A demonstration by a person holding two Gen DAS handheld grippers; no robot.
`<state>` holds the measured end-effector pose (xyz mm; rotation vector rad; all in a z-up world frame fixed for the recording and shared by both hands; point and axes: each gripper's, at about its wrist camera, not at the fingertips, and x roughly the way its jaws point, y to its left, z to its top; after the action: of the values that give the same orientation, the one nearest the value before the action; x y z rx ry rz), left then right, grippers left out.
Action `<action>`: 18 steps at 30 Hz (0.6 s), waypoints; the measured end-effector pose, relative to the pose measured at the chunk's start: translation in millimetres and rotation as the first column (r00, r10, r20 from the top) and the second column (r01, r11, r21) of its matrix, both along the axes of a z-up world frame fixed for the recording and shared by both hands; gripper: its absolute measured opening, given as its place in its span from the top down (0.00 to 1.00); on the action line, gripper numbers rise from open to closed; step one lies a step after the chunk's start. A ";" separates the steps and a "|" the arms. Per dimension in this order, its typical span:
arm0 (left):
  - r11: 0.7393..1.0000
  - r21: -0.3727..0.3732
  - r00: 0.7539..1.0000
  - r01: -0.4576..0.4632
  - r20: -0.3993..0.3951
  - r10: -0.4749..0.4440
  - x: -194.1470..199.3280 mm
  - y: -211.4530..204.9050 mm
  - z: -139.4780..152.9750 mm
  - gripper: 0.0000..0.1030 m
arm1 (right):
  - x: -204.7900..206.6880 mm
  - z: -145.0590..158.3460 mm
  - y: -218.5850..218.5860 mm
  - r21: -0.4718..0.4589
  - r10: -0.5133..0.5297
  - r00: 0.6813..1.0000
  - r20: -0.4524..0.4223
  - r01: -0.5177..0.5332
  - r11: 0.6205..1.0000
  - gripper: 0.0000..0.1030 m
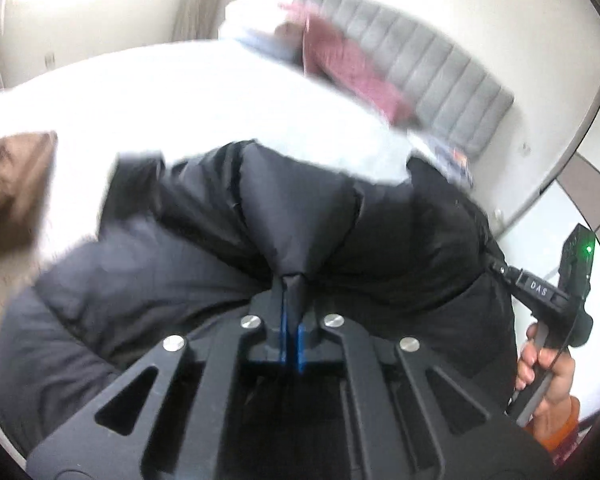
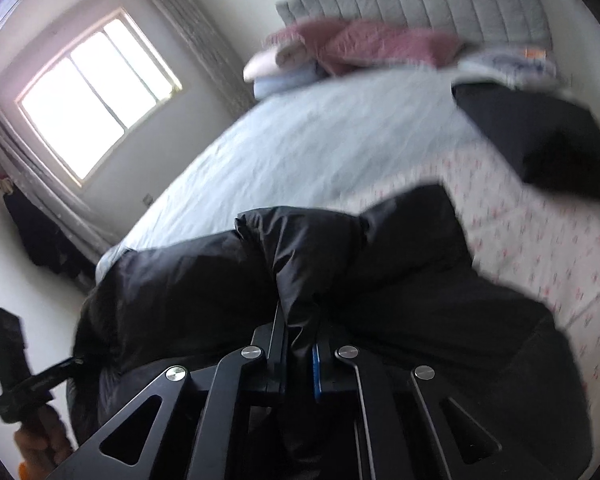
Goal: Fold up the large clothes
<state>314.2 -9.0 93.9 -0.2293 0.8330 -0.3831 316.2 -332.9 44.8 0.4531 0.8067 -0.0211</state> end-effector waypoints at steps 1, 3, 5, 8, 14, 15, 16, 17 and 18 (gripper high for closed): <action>1.000 0.001 0.999 -0.017 0.037 0.017 3.6 -1.3 10.9 0.96 | 6.9 12.1 0.5 -0.014 -0.012 0.999 0.036 0.012 1.000 0.93; 0.999 0.010 0.995 -0.052 0.082 0.051 18.1 -4.8 28.9 0.96 | 23.5 31.6 0.0 -0.027 -0.029 0.997 0.078 0.031 0.999 0.93; 0.996 0.021 0.991 -0.089 0.105 0.086 40.3 -8.4 39.3 0.96 | 46.2 47.7 -2.0 -0.038 -0.044 0.993 0.109 0.049 0.998 0.93; 0.985 0.077 0.982 -0.155 0.118 0.145 75.6 -15.1 30.8 0.96 | 85.3 61.6 -3.9 -0.053 -0.028 0.990 0.141 0.036 0.998 0.87; 0.961 0.188 0.976 -0.202 -0.037 0.212 136.6 -27.0 -47.1 0.90 | 98.5 75.2 15.2 -0.091 0.011 0.984 0.177 0.005 0.996 0.37; 0.964 0.177 0.975 -0.200 -0.062 0.214 140.7 -26.1 -52.8 0.89 | 97.0 75.6 25.7 -0.101 0.039 0.983 0.181 -0.021 0.995 0.34; 0.969 0.140 0.972 -0.201 -0.091 0.215 142.6 -21.9 -58.1 0.87 | 97.6 74.1 41.0 -0.136 0.086 0.982 0.169 -0.063 0.989 0.34; 0.973 0.112 0.971 -0.204 -0.105 0.215 142.6 -18.1 -57.6 0.85 | 98.7 70.6 50.2 -0.158 0.116 0.981 0.154 -0.091 0.983 0.34; 0.975 0.060 0.968 -0.215 -0.117 0.220 140.0 -11.2 -54.0 0.84 | 102.5 64.5 63.2 -0.183 0.152 0.980 0.125 -0.128 0.975 0.34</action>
<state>454.2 -20.2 39.9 -0.3002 0.9273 -0.1440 418.7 -269.8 109.3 0.2288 0.6914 0.0700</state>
